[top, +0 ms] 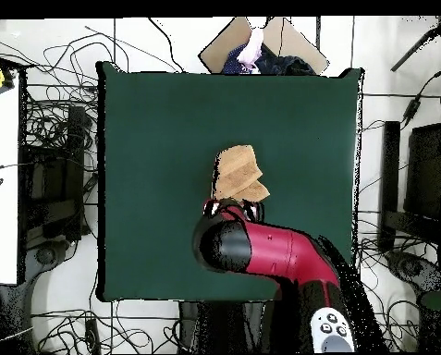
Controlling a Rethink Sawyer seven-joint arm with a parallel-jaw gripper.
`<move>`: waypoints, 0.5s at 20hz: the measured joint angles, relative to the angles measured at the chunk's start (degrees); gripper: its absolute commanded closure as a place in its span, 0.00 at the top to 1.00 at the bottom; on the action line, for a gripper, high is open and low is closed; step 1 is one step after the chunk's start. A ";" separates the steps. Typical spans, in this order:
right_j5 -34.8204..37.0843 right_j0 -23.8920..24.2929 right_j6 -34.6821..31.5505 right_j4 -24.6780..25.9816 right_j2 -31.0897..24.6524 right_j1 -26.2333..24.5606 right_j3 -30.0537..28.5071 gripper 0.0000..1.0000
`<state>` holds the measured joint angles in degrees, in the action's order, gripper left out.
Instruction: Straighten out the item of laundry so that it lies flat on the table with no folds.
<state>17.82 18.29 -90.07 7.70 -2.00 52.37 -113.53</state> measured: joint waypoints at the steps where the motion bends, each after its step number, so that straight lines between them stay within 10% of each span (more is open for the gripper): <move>1: -0.34 0.05 0.00 -0.01 -0.01 -0.23 0.24 1.00; 10: -4.42 0.15 0.00 -0.02 -0.03 -5.00 2.58 1.00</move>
<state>13.41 18.44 -90.07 7.68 -2.03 47.36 -110.95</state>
